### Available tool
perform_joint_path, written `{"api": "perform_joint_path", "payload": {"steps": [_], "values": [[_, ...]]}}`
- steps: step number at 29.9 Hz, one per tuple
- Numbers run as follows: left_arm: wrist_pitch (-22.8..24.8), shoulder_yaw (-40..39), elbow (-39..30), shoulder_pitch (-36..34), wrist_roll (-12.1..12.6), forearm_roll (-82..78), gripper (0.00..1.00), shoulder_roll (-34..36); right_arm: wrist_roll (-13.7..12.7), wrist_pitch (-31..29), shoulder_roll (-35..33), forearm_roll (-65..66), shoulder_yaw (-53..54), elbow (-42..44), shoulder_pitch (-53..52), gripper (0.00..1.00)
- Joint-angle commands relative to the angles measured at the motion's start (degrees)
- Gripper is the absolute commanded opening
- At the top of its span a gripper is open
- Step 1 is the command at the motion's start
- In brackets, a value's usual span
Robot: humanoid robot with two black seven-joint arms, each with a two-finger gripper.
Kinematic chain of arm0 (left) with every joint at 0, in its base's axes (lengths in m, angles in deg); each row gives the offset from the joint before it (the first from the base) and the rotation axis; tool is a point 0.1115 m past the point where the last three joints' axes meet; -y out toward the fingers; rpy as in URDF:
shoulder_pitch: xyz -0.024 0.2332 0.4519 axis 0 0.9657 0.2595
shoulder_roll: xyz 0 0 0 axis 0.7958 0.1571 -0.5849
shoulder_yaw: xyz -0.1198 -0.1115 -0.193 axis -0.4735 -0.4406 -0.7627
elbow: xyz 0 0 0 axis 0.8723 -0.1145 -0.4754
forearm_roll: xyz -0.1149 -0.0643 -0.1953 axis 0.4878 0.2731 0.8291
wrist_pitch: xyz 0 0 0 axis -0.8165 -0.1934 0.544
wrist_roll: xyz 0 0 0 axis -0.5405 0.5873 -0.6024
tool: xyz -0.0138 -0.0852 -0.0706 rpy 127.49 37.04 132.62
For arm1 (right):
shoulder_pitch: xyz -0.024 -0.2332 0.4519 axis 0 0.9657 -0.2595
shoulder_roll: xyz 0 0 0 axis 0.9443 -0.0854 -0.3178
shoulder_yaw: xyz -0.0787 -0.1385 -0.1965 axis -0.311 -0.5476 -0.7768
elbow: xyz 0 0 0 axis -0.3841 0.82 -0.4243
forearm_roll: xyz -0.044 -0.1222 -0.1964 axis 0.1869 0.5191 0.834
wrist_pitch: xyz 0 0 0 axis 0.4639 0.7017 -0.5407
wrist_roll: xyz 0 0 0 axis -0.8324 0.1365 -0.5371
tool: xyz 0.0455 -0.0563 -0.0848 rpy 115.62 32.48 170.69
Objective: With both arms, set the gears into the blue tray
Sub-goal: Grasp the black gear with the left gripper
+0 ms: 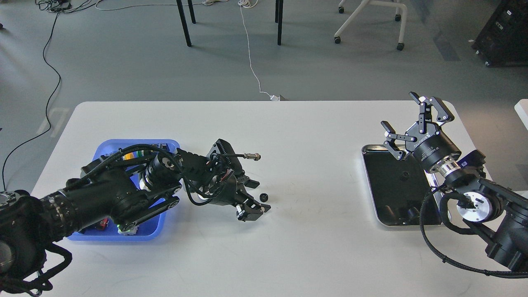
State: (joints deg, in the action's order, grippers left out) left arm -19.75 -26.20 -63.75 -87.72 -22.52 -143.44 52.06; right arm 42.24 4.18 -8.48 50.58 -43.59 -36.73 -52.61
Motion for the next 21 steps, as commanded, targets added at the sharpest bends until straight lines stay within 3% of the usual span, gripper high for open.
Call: {"api": "perform_joint_path", "payload": {"steps": [1,7,11,15,21], "values": [[0.0,0.5,0.2,0.1,0.0,0.0,0.63,-0.2,0.0,0.0,0.0,0.0,0.0,0.0,0.0,0.96],[0.0,1.1,0.9,0.1,0.0,0.0,0.34,-0.3,0.0,0.0,0.0,0.0,0.0,0.1,0.0,0.96],[0.0,1.1,1.0,0.0,0.0,0.0,0.20,-0.4,0.0,0.0,0.0,0.0,0.0,0.0,0.0,0.96],[0.0,1.1,1.0,0.0,0.0,0.0,0.12,-0.4,0.0,0.0,0.0,0.0,-0.1,0.0,0.0,0.96],[0.0,1.1,1.0,0.0,0.0,0.0,0.09,-0.6,0.0,0.0,0.0,0.0,-0.1,0.0,0.0,0.96]]}}
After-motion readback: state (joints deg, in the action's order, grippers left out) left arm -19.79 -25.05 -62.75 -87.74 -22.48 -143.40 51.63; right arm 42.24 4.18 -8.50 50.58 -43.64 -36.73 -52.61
